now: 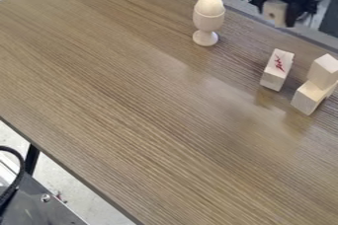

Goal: Put the white cube on top of the other white cube

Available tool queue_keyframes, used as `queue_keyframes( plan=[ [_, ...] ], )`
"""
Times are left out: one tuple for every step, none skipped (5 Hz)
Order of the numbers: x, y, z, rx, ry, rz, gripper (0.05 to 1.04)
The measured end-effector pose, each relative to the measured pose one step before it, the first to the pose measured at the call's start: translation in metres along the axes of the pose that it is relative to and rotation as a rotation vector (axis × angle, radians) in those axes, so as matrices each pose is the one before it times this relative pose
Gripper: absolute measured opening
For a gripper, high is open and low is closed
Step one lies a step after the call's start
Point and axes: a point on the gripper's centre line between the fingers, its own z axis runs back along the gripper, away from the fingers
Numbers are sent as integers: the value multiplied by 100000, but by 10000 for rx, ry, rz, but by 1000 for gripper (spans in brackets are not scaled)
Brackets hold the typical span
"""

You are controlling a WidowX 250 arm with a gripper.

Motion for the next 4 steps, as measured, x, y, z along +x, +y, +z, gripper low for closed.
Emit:
queue_keyframes(
  plan=[
    [-919, 500, -2047, 251, 720, 672, 606],
    [293, -746, -655, 111, 659, 385, 606],
    [230, -474, -207, -98, 201, 124, 606],
    [-24, -648, 165, -86, 99, -137, 606]
  ],
)
